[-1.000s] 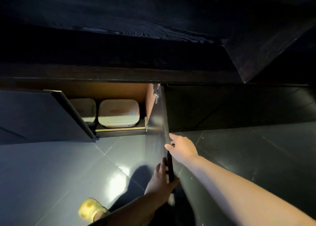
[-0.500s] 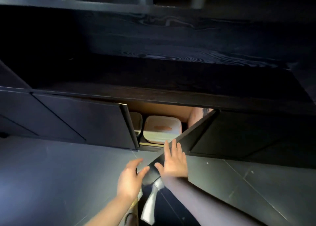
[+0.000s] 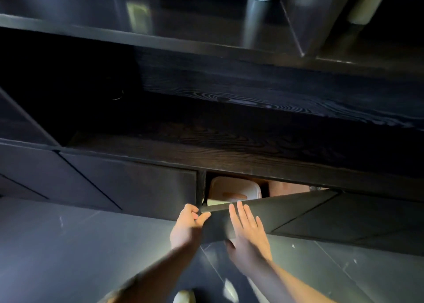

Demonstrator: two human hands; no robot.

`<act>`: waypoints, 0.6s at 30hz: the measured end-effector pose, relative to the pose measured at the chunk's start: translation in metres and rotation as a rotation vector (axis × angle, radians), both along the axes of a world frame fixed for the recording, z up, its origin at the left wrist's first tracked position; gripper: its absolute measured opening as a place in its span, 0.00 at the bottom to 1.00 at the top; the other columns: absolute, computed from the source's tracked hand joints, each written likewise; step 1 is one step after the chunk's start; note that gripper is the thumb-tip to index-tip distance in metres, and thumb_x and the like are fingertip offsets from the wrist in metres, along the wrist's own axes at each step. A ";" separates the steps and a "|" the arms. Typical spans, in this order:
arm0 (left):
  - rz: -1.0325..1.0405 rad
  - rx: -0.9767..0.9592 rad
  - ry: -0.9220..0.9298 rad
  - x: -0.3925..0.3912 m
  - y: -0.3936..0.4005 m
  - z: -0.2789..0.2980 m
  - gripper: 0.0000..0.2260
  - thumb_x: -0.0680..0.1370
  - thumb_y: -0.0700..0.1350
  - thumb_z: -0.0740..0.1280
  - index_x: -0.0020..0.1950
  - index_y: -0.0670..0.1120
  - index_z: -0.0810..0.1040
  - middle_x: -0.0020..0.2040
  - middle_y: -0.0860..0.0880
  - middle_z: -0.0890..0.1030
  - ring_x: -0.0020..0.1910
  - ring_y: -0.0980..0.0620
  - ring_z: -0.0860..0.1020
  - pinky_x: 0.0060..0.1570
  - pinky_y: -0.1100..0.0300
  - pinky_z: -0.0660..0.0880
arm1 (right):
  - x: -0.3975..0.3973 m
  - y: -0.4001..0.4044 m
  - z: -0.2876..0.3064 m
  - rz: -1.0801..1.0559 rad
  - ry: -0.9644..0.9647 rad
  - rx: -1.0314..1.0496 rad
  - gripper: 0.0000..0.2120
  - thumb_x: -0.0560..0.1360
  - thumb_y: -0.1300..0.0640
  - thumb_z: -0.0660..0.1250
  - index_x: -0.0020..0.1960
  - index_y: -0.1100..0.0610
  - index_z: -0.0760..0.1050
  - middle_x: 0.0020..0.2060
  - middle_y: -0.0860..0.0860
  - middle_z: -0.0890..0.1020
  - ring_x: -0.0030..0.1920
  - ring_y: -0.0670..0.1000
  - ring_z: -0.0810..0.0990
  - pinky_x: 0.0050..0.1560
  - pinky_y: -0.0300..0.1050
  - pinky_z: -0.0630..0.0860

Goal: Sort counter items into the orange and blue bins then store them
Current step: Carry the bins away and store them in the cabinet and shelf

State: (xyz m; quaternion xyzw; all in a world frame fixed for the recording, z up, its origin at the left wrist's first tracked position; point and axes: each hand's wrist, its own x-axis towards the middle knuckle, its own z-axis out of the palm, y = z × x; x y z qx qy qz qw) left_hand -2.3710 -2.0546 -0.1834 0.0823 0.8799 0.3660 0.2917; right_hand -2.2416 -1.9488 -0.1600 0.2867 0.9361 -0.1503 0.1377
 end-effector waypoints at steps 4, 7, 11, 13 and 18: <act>-0.025 -0.057 0.026 -0.031 0.019 -0.002 0.18 0.74 0.64 0.63 0.41 0.50 0.66 0.38 0.54 0.78 0.38 0.49 0.75 0.39 0.57 0.68 | -0.032 0.022 0.001 0.037 -0.108 -0.020 0.39 0.79 0.47 0.58 0.77 0.52 0.34 0.77 0.53 0.35 0.77 0.55 0.37 0.75 0.60 0.46; -0.083 -0.103 0.063 -0.051 0.033 -0.002 0.18 0.75 0.65 0.61 0.40 0.50 0.66 0.38 0.53 0.78 0.38 0.49 0.75 0.40 0.57 0.68 | -0.051 0.028 0.003 -0.008 -0.103 -0.030 0.42 0.78 0.46 0.60 0.77 0.53 0.34 0.77 0.53 0.36 0.77 0.55 0.37 0.75 0.60 0.46; -0.125 -0.164 0.089 -0.073 0.051 0.002 0.19 0.75 0.65 0.61 0.40 0.50 0.67 0.39 0.51 0.77 0.39 0.47 0.74 0.41 0.58 0.67 | -0.070 0.029 0.005 -0.115 -0.023 -0.043 0.42 0.76 0.46 0.61 0.78 0.52 0.36 0.77 0.52 0.37 0.77 0.54 0.39 0.75 0.57 0.47; -0.136 -0.177 0.080 -0.080 0.057 0.004 0.19 0.75 0.65 0.61 0.39 0.50 0.67 0.39 0.50 0.78 0.40 0.46 0.74 0.42 0.58 0.68 | -0.076 0.030 0.006 -0.140 0.000 -0.043 0.42 0.75 0.47 0.61 0.78 0.52 0.37 0.78 0.52 0.38 0.77 0.53 0.40 0.75 0.56 0.48; -0.185 -0.164 0.073 -0.080 0.063 0.011 0.17 0.78 0.61 0.59 0.41 0.49 0.71 0.46 0.46 0.81 0.47 0.44 0.77 0.44 0.57 0.70 | -0.077 0.036 0.009 -0.139 0.015 -0.088 0.42 0.75 0.49 0.63 0.78 0.52 0.39 0.78 0.51 0.40 0.77 0.53 0.40 0.75 0.54 0.45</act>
